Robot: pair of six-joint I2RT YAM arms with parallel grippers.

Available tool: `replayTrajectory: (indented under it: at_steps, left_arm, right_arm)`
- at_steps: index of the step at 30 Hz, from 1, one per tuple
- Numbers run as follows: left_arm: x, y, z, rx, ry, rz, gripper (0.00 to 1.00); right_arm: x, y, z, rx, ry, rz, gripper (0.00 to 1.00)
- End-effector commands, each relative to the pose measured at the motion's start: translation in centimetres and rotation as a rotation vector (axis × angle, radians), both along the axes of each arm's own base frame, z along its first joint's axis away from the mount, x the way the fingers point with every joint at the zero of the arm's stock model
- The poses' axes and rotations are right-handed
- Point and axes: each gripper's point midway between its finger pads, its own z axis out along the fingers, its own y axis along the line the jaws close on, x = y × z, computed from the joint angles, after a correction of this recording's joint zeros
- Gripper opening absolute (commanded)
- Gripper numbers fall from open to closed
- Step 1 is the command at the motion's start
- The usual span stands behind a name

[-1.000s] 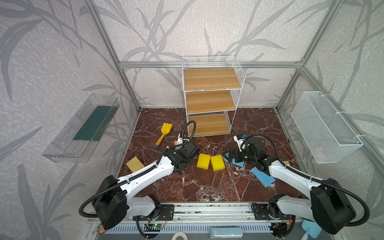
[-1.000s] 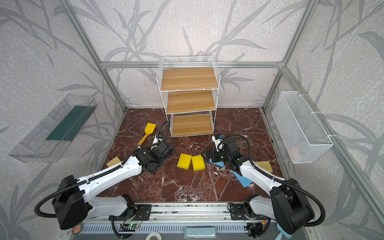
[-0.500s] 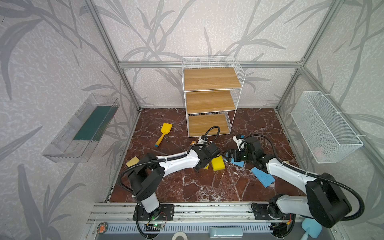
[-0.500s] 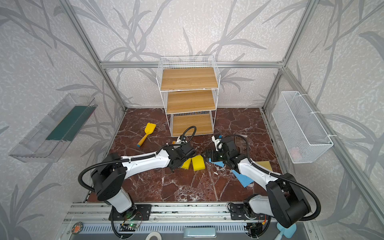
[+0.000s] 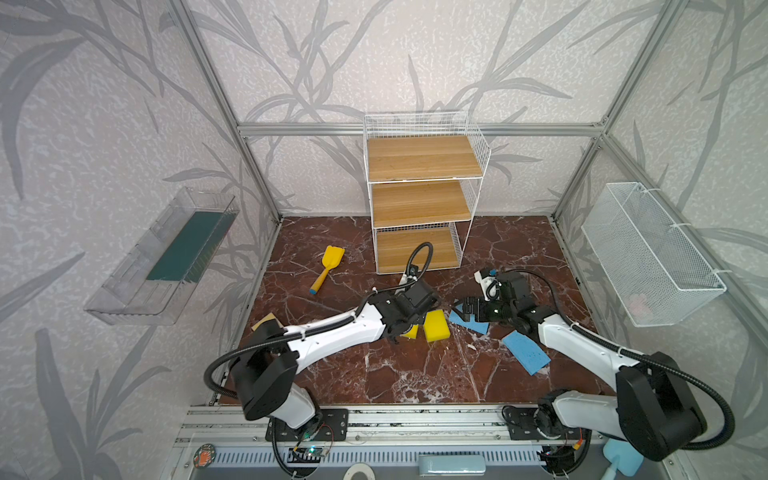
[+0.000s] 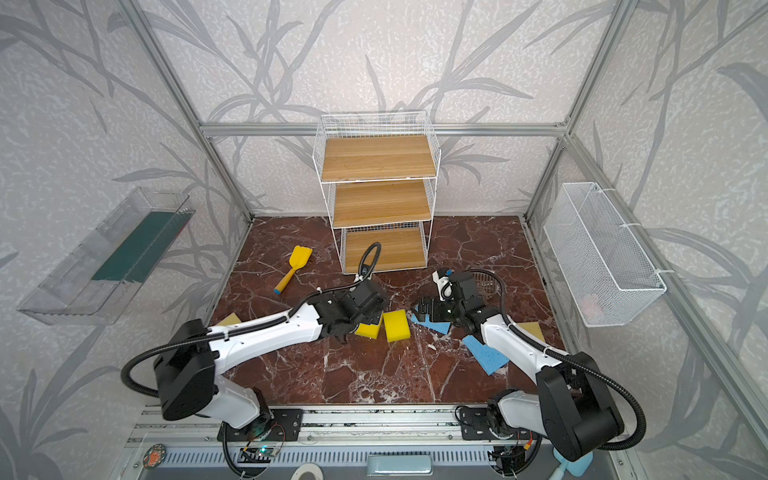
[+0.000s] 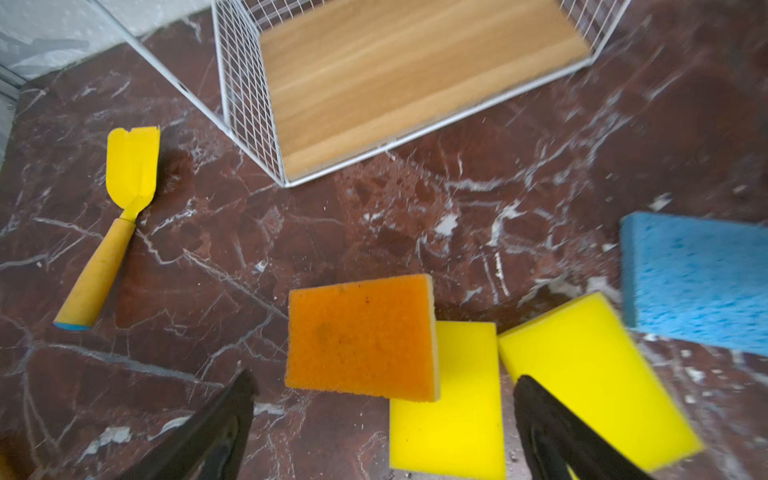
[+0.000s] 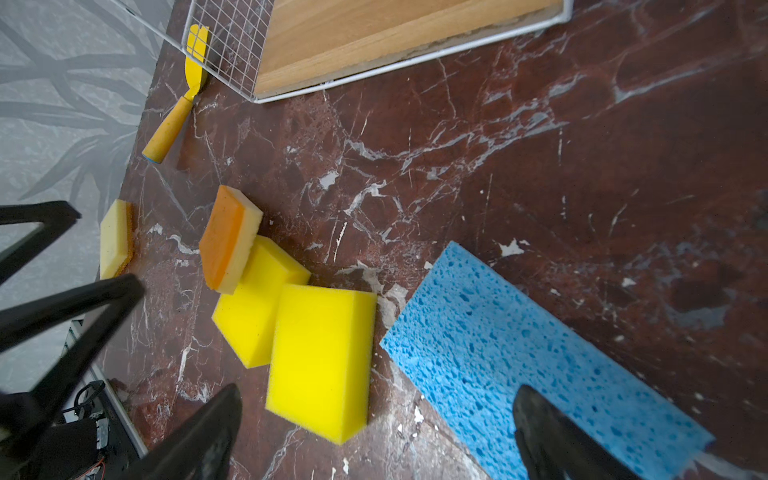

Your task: Place and organize the cleaning sponges onto the shelf

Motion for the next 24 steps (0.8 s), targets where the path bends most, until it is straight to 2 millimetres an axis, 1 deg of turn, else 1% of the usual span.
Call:
replayTrajectory:
  at_steps: [1, 3, 4, 7, 9, 11, 12, 13, 15, 20, 24]
  left_arm:
    - [-0.8, 1.3, 0.7, -0.131, 0.006, 0.035, 0.99]
    - [-1.3, 2.8, 0.6, -0.195, 0.011, 0.065, 0.99]
    - [-1.5, 3.5, 0.6, -0.233, 0.012, 0.081, 0.99]
    - [-2.4, 5.8, -0.5, -0.320, 0.034, 0.134, 0.96]
    - [-3.0, 7.2, -1.4, -0.349, 0.045, 0.164, 0.95]
    - [-3.8, 8.2, -2.3, -0.361, 0.054, 0.183, 0.96]
    - [-4.1, 8.6, -2.6, -0.363, 0.057, 0.192, 0.96]
    - [-4.4, 9.0, -2.8, -0.366, 0.059, 0.202, 0.97]
    - [-5.1, 9.7, -3.4, -0.379, 0.060, 0.221, 0.99]
    - [-6.5, 11.3, -3.8, -0.433, 0.038, 0.253, 0.99]
    - [-7.5, 12.0, -4.0, -0.455, 0.040, 0.259, 0.99]
  right_arm:
    - [0.3, 0.6, 1.4, -0.029, -0.026, 0.049, 0.99]
    - [0.4, 1.6, 2.0, -0.047, -0.038, 0.089, 1.00]
    - [0.4, 2.3, 2.4, -0.060, -0.047, 0.114, 0.98]
    - [0.5, 5.0, 3.6, -0.088, -0.074, 0.210, 0.94]
    - [0.2, 7.1, 4.2, -0.082, -0.094, 0.306, 0.95]
    - [-0.5, 9.4, 5.1, -0.073, -0.129, 0.444, 0.98]
    - [-0.9, 10.3, 5.3, -0.077, -0.147, 0.505, 1.00]
    - [-1.2, 11.0, 5.4, -0.084, -0.167, 0.558, 0.99]
    - [-1.5, 12.3, 5.4, -0.097, -0.207, 0.632, 0.99]
    - [-1.5, 15.1, 4.7, -0.165, -0.277, 0.792, 0.99]
    - [-0.8, 16.5, 3.2, -0.222, -0.260, 0.860, 0.99]
